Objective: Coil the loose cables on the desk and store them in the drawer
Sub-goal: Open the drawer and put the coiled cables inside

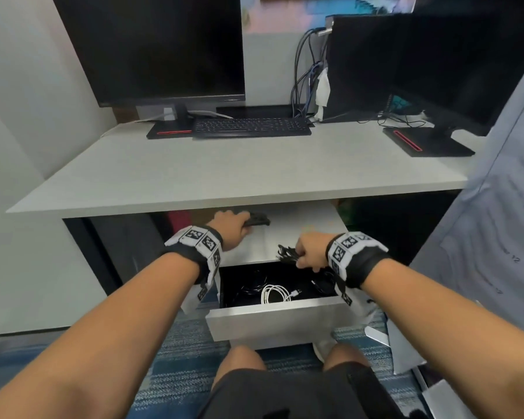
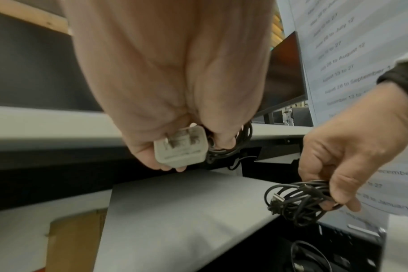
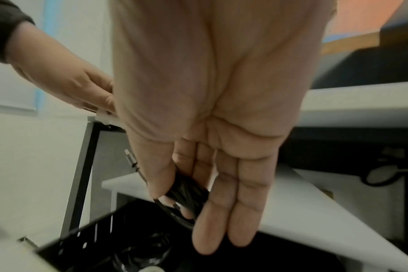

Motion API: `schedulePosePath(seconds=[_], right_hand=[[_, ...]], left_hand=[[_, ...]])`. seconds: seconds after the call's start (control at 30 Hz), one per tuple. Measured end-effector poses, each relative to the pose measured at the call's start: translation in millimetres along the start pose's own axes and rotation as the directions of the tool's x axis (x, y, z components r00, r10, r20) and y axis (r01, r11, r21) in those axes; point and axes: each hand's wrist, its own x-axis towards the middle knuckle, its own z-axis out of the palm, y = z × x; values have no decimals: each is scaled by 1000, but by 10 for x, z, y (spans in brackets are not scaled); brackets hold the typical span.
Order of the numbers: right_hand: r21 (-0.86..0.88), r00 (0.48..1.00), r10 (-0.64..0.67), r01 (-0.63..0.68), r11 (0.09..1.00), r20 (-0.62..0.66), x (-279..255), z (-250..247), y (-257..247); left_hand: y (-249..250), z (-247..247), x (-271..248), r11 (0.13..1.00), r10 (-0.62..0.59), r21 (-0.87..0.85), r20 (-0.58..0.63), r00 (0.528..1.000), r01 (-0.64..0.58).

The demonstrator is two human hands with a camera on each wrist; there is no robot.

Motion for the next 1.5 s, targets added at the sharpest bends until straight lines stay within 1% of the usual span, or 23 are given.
schedulePosePath(seconds=[0.07, 0.1, 0.17, 0.23, 0.3, 0.5, 0.67, 0.9, 1.03, 1.2, 1.27, 1.33, 1.47, 1.5], right_hand=[[29, 999, 27, -28, 999, 33, 41, 213, 84], [31, 998, 44, -45, 998, 43, 68, 312, 124], [30, 997, 72, -73, 997, 42, 116, 492, 188], [45, 996, 88, -89, 995, 29, 187, 650, 252], [52, 994, 101, -103, 993, 49, 249, 757, 286], [4, 986, 121, -122, 993, 117, 353, 837, 300], [-7, 978, 125, -125, 992, 164, 337, 833, 384], [-66, 973, 193, -185, 980, 130, 369, 706, 647], [-2, 973, 212, -213, 977, 89, 572, 723, 790], [27, 978, 159, -164, 986, 133, 855, 819, 774], [10, 977, 147, -151, 989, 154, 966, 876, 753], [-44, 971, 157, -151, 988, 179, 1054, 928, 739], [-115, 977, 170, -155, 981, 130, 1190, 991, 744], [-136, 975, 167, -147, 980, 145, 1243, 1010, 774]], left_hand=[[13, 201, -3, 999, -22, 25, 50, 999, 21], [30, 300, -10, 1000, -30, 8, 84, 996, 30], [57, 507, -22, 998, -45, -37, 155, 987, 51], [72, 684, -20, 997, -65, -30, 213, 975, 73], [62, 819, -6, 995, -90, -11, 245, 965, 95], [63, 1003, 78, 995, -97, 20, 303, 948, 95], [128, 1078, 136, 998, -59, 8, 342, 938, 60], [369, 1207, 346, 998, -23, 58, 384, 923, 1], [476, 1328, 471, 994, 19, 89, 426, 904, -63], [455, 1436, 552, 981, 22, 161, 467, 884, -109], [428, 1492, 572, 983, 22, 152, 477, 879, -107], [432, 1529, 594, 987, 35, 122, 484, 874, -106], [479, 1535, 683, 988, 54, 103, 480, 876, -117], [499, 1531, 709, 986, 50, 113, 484, 874, -119]])
